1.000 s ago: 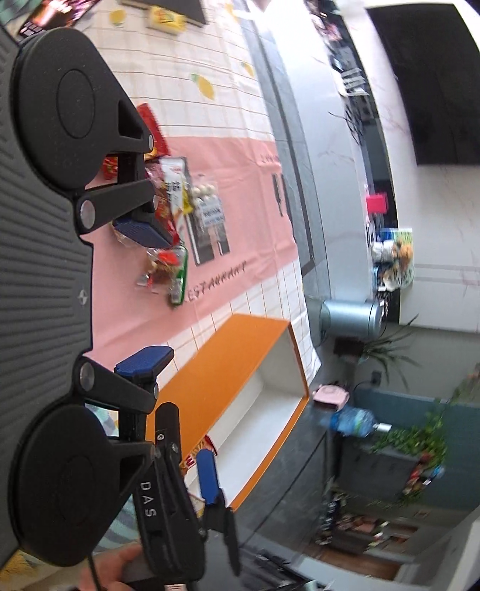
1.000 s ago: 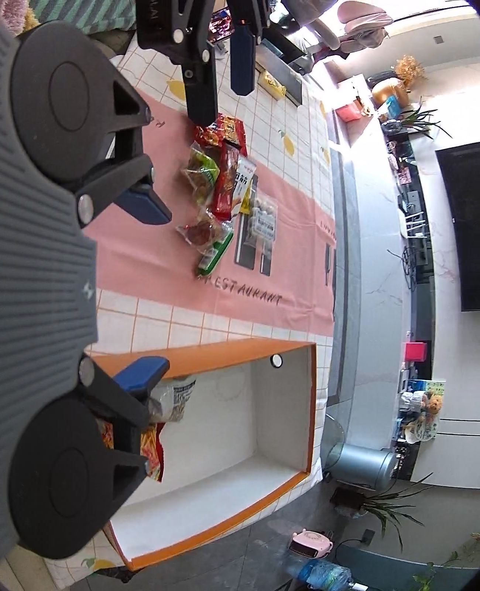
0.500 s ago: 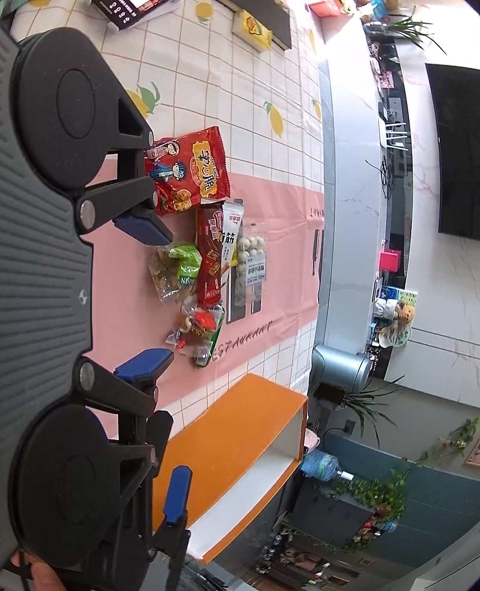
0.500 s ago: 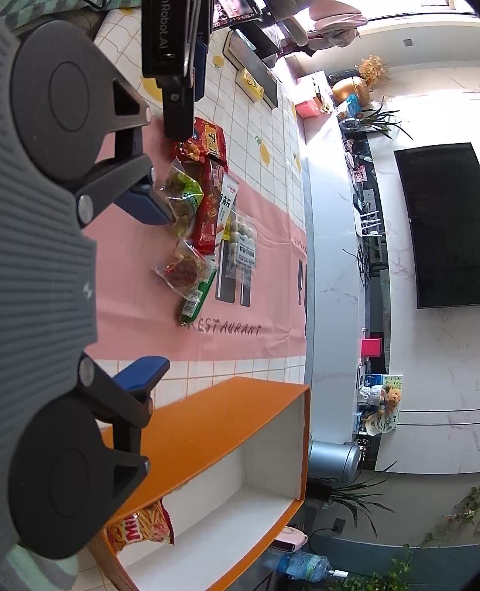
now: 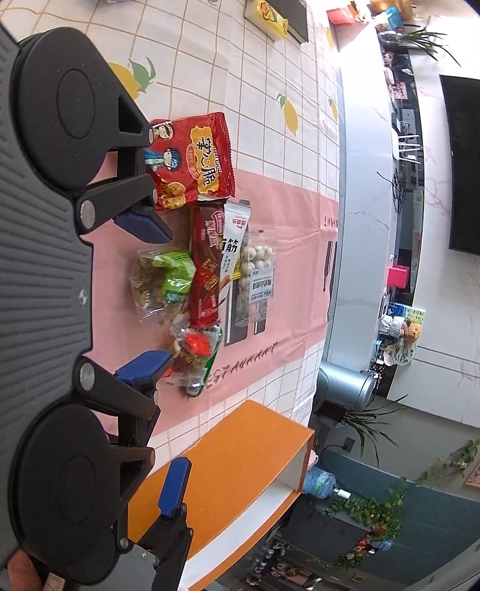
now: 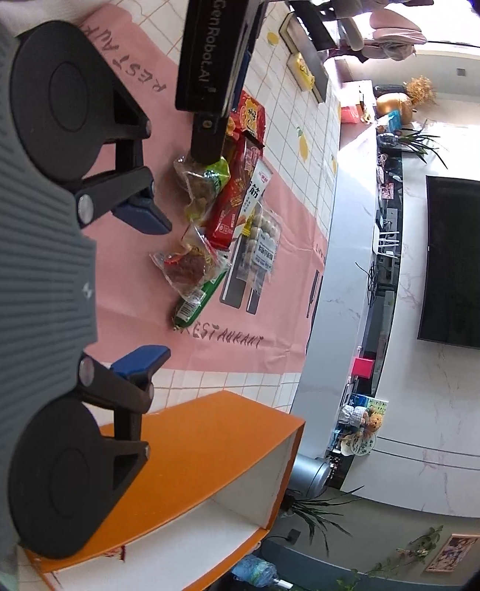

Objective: Organize snacks
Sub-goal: 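Grasp the green pouch with left tool while right tool grasps the small red-labelled snack packet, then carry the green pouch and red-labelled packet over the orange box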

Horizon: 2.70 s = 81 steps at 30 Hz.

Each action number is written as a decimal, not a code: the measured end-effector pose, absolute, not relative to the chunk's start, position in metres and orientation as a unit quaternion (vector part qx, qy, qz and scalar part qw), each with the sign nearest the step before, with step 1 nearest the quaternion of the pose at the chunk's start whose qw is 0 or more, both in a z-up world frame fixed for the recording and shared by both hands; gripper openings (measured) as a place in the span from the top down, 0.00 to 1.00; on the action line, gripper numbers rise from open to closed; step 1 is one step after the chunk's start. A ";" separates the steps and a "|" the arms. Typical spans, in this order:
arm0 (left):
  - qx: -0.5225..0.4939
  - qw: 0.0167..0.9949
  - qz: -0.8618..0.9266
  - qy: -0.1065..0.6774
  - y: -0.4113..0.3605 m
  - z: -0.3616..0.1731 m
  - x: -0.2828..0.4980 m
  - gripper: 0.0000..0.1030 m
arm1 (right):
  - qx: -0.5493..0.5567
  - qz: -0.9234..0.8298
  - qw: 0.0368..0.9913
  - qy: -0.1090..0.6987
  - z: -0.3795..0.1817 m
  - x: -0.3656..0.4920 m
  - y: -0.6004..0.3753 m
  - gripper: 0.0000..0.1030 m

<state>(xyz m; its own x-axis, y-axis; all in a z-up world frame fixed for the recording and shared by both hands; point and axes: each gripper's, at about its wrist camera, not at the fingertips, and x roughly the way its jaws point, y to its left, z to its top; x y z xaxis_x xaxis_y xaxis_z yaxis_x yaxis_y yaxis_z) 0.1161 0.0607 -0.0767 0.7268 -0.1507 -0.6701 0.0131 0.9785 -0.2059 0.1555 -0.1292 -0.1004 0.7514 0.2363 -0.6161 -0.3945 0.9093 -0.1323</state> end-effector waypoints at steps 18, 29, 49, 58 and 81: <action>-0.113 0.902 -0.036 0.416 0.062 -0.101 0.157 0.25 | -0.188 0.215 0.910 0.301 -0.131 0.203 -0.096 0.50; -0.089 0.904 -0.036 0.417 0.054 -0.107 0.159 0.27 | -0.187 0.214 0.906 0.314 -0.141 0.208 -0.092 0.56; -0.062 0.897 -0.038 0.436 0.040 -0.111 0.164 0.32 | -0.179 0.202 0.900 0.341 -0.140 0.206 -0.100 0.74; -0.076 0.903 -0.024 0.422 0.043 -0.104 0.150 0.55 | -0.140 0.191 0.903 0.358 -0.129 0.203 -0.115 0.74; -0.059 0.929 -0.054 0.361 0.008 -0.041 0.092 0.56 | -0.070 0.172 0.922 0.340 -0.072 0.132 -0.173 0.75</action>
